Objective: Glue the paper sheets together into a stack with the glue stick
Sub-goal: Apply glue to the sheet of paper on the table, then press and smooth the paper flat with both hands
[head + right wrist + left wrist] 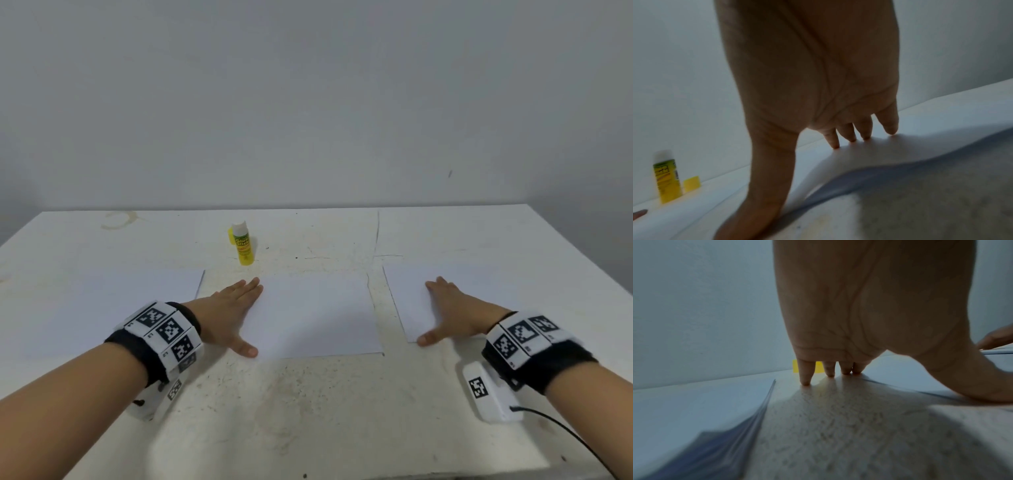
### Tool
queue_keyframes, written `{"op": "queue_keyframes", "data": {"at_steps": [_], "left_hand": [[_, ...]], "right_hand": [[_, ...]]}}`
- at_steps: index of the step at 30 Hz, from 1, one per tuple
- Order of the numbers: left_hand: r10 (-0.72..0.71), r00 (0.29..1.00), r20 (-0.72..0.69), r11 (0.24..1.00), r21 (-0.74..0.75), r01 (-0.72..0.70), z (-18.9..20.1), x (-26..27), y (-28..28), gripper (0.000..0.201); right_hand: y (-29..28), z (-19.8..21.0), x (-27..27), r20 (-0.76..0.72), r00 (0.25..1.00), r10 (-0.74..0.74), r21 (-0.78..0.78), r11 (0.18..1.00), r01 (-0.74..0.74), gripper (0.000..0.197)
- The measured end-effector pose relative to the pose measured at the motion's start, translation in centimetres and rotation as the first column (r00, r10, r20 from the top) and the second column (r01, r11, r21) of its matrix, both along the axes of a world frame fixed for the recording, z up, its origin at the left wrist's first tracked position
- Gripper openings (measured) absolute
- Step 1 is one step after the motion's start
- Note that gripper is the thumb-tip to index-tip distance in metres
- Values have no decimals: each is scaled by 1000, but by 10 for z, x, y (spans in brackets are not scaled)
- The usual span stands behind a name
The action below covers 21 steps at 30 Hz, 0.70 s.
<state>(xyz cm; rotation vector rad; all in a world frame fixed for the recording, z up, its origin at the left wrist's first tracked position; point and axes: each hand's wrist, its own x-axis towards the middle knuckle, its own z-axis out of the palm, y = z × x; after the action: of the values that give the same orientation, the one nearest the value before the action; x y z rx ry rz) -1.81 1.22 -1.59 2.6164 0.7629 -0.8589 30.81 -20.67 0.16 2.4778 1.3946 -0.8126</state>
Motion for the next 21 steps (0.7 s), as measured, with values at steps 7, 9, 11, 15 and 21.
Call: {"op": "queue_keyframes", "data": {"at_steps": [7,9,11,15,21], "left_hand": [[31,999,7,999,-18,-31,9,1,-6,168],[38,999,7,999,-21,-38,12,2,-8,169],[35,999,-7,999,-18,-35,14,2,-11,170],[34,999,-20,999,-18,-34,14,2,-12,170],[43,999,-22,999,-25,-43,10,1,-10,168]], "right_hand": [[-5,3,-1,-48,996,-79,69,994,82,106],[-5,3,-2,-54,995,-83,79,993,87,103],[-6,5,-4,-70,994,-85,76,993,91,97],[-9,5,0,-101,991,-92,84,991,100,84],[-14,10,4,-120,987,-104,209,969,128,64]]}}
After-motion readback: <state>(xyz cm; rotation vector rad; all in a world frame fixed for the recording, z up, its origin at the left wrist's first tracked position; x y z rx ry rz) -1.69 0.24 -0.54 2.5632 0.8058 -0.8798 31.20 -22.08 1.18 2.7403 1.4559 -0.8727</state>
